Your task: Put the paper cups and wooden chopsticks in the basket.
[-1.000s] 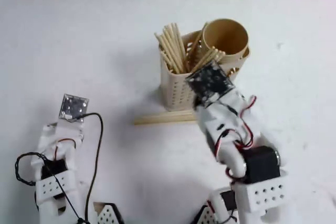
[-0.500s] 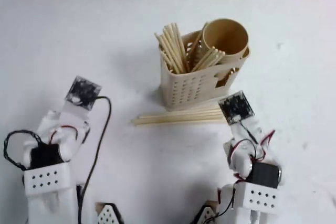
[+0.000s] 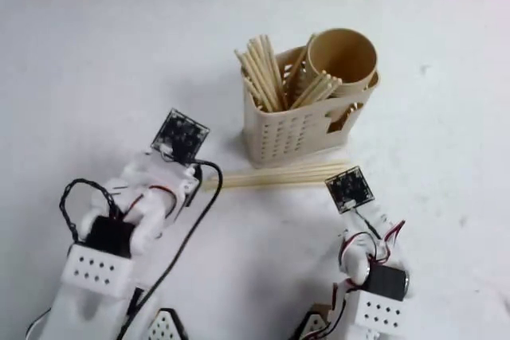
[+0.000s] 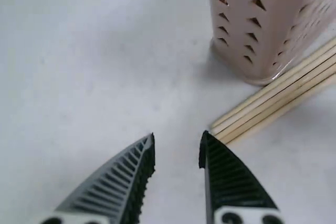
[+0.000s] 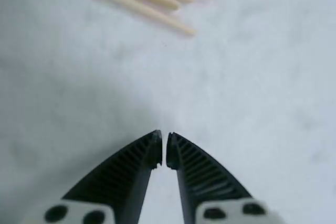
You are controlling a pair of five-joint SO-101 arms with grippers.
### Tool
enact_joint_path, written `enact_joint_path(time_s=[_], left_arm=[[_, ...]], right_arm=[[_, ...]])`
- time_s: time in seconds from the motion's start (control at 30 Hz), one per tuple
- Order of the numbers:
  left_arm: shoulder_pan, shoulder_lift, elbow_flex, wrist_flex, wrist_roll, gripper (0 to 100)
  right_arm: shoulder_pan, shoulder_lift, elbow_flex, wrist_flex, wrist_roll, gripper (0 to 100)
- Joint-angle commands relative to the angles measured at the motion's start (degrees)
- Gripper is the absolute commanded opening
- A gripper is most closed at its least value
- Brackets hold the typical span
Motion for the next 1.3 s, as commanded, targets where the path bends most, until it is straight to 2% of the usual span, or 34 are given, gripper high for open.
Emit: enact_joint_path(time_s=[0.0, 0.23, 0.43, 0.63, 0.8, 0.87, 1.0, 1.27], left_arm=[[0.92, 7.96, -3.43, -3.43, 1.76, 16], [-0.57, 31.52, -11.25, -10.46, 8.18, 16], [-4.44, 38.46, -12.13, -19.52, 13.36, 16], [-4.09, 44.62, -12.92, -21.98, 14.24, 16], [-4.26, 52.35, -17.05, -21.89, 14.33, 15], [-4.26, 54.02, -19.34, -19.25, 14.33, 15], [-4.09, 54.55, -21.19, -15.47, 14.33, 16], [-1.63, 54.2, -21.27, -15.12, 14.33, 16]], right_arm=[[0.4, -3.3, 1.05, 1.01, 0.62, 3.1], [0.4, -6.2, 1.14, 3.3, 0.44, 3.4], [0.31, -6.02, 1.14, 3.65, 0.35, 3.5], [0.4, -6.11, 1.14, 3.91, 0.53, 3.5], [0.4, -6.11, 1.14, 3.91, 0.53, 3.3], [0.4, -6.11, 1.14, 3.91, 0.53, 3.3], [0.4, -6.11, 1.14, 4.0, 0.53, 3.3], [0.4, -6.11, 1.14, 4.0, 0.53, 3.2]])
